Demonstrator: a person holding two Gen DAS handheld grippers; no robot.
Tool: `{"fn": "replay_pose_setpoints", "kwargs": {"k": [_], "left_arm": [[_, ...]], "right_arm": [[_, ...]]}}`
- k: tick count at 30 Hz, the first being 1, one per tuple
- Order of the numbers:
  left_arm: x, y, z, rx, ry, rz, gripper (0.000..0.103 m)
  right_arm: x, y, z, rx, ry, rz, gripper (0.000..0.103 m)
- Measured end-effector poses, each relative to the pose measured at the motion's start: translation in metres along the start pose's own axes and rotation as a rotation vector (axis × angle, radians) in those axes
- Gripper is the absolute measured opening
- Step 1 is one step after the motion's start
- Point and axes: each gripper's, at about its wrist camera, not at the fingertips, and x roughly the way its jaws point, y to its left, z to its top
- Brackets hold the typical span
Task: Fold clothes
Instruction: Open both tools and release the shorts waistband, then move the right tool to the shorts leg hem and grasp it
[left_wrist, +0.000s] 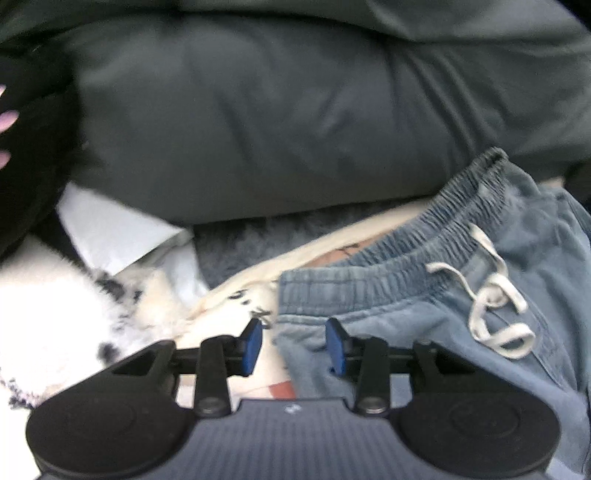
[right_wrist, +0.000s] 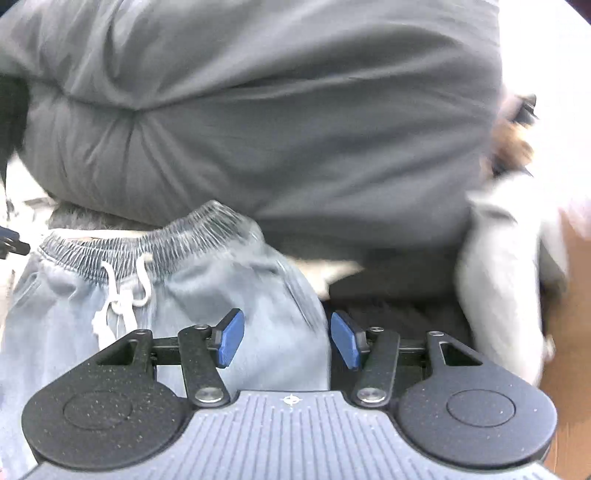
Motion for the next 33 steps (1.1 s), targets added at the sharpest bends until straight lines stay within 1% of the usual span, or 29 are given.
{"fn": "replay_pose_setpoints", "kwargs": {"k": [3,4,6,7,9,11,13,16,19,23,26,29,31,33], "left_arm": [[-0.005,-0.022,-0.003,0.063,-0.021,-0.018,0.041],[-0.004,-0.029,-0.004,0.087,-0.018,-0.03,0.041],[-0.003,-0.043,-0.005,0.128,0.003,-0.061,0.04],[-0.002,-0.05,-0.005,0.149,0.014,-0.077,0.037],[0.002,-0.061,-0.006,0.172,0.041,-0.106,0.036],[0.0,-0.072,-0.006,0.2,0.059,-0.126,0.036],[-0.008,-0.081,-0.004,0.221,0.077,-0.139,0.036],[-0.017,-0.091,0.007,0.244,0.086,-0.192,0.038],[-0.028,-0.097,0.018,0.268,0.083,-0.225,0.042],[-0.035,-0.112,0.033,0.32,0.141,-0.321,0.042],[-0.052,-0.12,0.047,0.364,0.141,-0.358,0.042],[-0.071,-0.126,0.063,0.389,0.124,-0.381,0.042],[-0.085,-0.133,0.073,0.409,0.109,-0.392,0.047],[-0.098,-0.14,0.083,0.415,0.103,-0.406,0.048]], "right_arm": [[-0.03,-0.014,-0.035,0.062,0.006,-0.07,0.059],[-0.043,-0.017,-0.048,0.082,0.018,-0.097,0.059],[-0.06,-0.016,-0.073,0.118,0.043,-0.137,0.059],[-0.072,-0.017,-0.085,0.139,0.055,-0.156,0.059],[-0.096,-0.018,-0.108,0.182,0.079,-0.197,0.059],[-0.123,-0.015,-0.13,0.214,0.104,-0.257,0.059],[-0.15,-0.014,-0.152,0.258,0.114,-0.281,0.059],[-0.183,-0.008,-0.184,0.344,0.162,-0.326,0.059],[-0.216,0.005,-0.209,0.394,0.193,-0.37,0.059],[-0.26,0.023,-0.235,0.453,0.227,-0.434,0.059],[-0.288,0.037,-0.25,0.488,0.248,-0.486,0.059],[-0.305,0.047,-0.266,0.528,0.244,-0.509,0.059],[-0.312,0.055,-0.28,0.549,0.236,-0.525,0.059],[-0.316,0.061,-0.292,0.576,0.218,-0.522,0.059]]}}
